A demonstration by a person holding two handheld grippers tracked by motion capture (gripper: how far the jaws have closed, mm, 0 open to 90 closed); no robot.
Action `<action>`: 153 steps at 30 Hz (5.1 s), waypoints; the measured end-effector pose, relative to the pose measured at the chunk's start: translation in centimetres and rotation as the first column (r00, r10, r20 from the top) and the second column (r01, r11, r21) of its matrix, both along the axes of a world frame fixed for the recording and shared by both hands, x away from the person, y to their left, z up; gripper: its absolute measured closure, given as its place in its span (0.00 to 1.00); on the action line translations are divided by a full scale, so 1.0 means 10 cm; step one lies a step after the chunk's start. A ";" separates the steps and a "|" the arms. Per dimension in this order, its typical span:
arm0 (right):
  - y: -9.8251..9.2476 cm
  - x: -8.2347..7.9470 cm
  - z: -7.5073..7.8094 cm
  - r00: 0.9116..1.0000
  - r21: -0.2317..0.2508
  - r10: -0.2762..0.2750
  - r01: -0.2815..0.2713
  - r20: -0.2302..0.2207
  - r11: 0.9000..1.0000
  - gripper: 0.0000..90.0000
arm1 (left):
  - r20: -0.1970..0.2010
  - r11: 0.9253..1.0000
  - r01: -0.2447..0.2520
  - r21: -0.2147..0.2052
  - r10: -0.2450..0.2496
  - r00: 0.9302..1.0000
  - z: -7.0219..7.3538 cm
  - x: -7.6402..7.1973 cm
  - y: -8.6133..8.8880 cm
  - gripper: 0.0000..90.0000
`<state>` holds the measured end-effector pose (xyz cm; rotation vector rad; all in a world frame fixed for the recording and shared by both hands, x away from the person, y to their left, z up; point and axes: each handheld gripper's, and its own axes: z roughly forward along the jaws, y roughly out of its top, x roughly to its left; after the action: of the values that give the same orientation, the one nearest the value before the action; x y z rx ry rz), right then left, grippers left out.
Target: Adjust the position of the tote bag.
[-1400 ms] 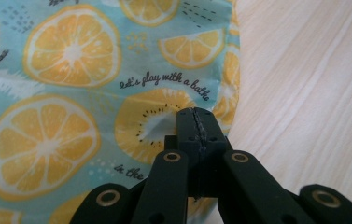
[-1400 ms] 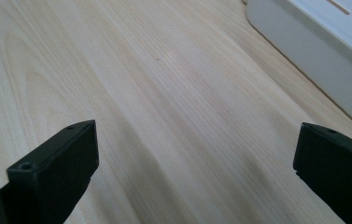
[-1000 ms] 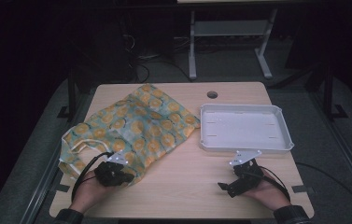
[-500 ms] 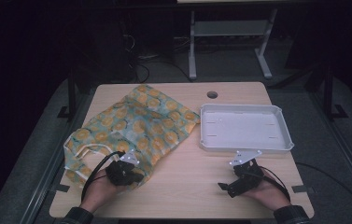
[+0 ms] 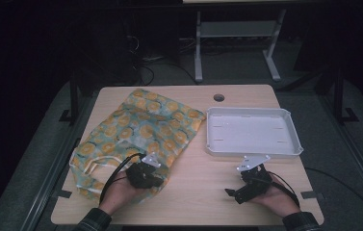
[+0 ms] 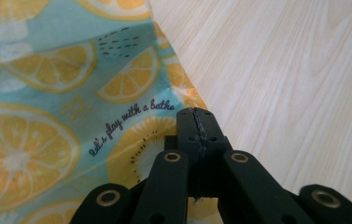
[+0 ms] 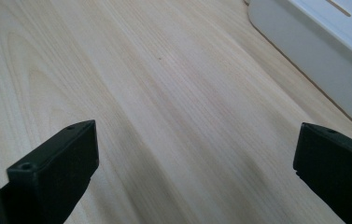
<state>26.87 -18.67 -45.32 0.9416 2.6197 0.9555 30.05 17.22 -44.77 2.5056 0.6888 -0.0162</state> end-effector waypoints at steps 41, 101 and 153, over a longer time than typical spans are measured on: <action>0.28 0.03 0.11 0.996 0.043 0.089 -0.088 -0.026 0.995 0.25 | 0.088 0.949 -0.229 -0.218 0.253 0.963 0.60 -0.04 1.17 0.53; 1.91 0.36 -0.07 0.935 0.015 0.352 -0.351 -0.045 0.936 0.99 | 0.118 0.823 -0.568 -0.029 0.567 0.815 0.01 0.57 2.44 1.00; 0.87 0.58 0.08 0.938 -0.095 0.328 -0.339 -0.111 0.936 0.95 | 0.040 0.956 -0.288 -0.053 0.290 0.956 0.08 -0.32 1.46 0.94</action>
<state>32.67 -10.01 -44.56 0.5344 2.9403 0.8360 26.89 31.85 -43.97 2.3298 1.0162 0.1314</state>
